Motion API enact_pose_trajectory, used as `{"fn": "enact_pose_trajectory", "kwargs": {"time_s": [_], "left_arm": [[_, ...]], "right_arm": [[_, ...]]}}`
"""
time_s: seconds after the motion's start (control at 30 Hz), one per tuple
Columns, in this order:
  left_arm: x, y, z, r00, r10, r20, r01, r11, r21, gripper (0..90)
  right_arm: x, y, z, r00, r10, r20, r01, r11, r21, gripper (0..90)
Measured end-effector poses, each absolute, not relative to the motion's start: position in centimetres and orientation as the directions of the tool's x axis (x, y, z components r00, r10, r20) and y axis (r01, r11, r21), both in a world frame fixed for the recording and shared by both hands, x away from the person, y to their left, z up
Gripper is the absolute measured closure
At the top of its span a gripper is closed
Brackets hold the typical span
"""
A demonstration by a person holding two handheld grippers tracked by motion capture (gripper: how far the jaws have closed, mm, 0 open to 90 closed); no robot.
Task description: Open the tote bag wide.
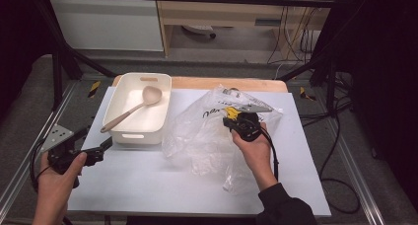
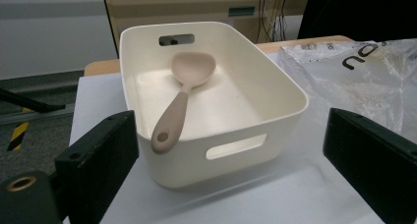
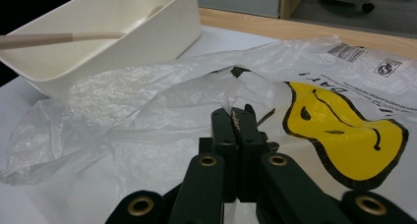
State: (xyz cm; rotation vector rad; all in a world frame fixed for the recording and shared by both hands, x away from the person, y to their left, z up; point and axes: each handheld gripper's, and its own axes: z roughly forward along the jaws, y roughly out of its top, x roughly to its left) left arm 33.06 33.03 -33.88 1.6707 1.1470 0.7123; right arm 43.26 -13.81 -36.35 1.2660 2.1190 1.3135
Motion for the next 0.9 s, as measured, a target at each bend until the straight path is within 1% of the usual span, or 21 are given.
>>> {"fn": "enact_pose_trajectory", "kwargs": {"time_s": [0.03,0.1,0.3,0.37,0.4,0.47,0.77,0.9], "left_arm": [[33.3,32.8,-33.4,0.370,0.929,-0.013,0.389,-0.142,0.910,6.6],[33.6,32.5,-33.0,0.379,0.925,-0.003,0.385,-0.154,0.910,6.5],[34.6,31.8,-32.3,0.411,0.911,-0.023,0.351,-0.135,0.927,6.4],[35.1,31.7,-32.0,0.394,0.919,-0.028,0.304,-0.101,0.947,9.0],[35.1,31.7,-32.0,0.394,0.919,-0.028,0.304,-0.101,0.947,9.3],[36.1,31.8,-31.5,0.394,0.918,-0.042,0.321,-0.095,0.942,9.3],[38.8,31.4,-30.5,0.404,0.914,-0.030,0.358,-0.128,0.925,9.3],[40.2,31.5,-30.6,0.402,0.914,-0.055,0.383,-0.113,0.917,9.3]], "right_arm": [[43.2,-13.8,-36.4,-0.544,0.824,0.159,0.510,0.175,0.842,90.0],[43.1,-13.8,-36.4,-0.545,0.824,0.157,0.513,0.180,0.839,90.0],[43.1,-13.8,-36.7,-0.552,0.818,0.163,0.518,0.184,0.835,90.0],[43.1,-13.7,-36.9,-0.558,0.814,0.161,0.522,0.193,0.830,90.0],[43.0,-13.6,-37.0,-0.558,0.813,0.167,0.527,0.192,0.828,90.0],[42.9,-13.6,-37.1,-0.563,0.810,0.165,0.524,0.195,0.829,90.0],[43.0,-13.4,-37.8,-0.573,0.803,0.162,0.528,0.211,0.823,90.0],[43.1,-13.4,-37.9,-0.578,0.800,0.161,0.529,0.216,0.821,90.0]]}}
